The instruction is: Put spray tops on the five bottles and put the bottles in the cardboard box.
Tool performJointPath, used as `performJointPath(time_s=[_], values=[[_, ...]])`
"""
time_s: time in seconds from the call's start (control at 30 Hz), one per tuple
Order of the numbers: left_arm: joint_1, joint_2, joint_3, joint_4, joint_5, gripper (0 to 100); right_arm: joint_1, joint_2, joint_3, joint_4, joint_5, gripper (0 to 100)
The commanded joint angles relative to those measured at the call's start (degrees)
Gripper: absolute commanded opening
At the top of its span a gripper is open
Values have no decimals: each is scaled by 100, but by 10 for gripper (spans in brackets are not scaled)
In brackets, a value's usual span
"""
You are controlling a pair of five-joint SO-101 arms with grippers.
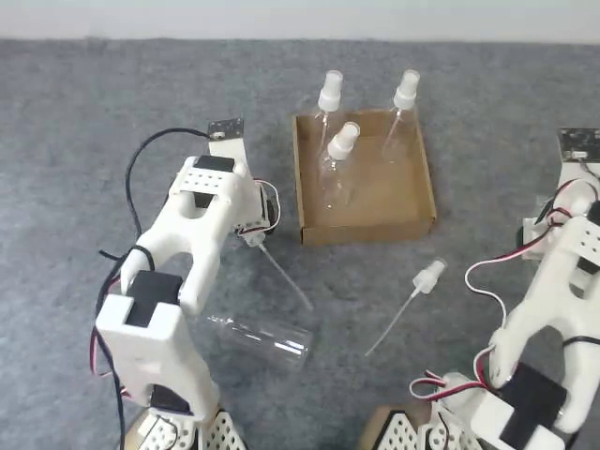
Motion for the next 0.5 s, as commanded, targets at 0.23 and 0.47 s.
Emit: performJointPath(time_s=[0.23, 0.47], values=[[-18, -79, -374, -422, -1125, 108, 66, -13, -62, -92, 79, 6], [-53, -141, -954, -440, -1354, 69, 66, -13, -62, -92, 79, 6]])
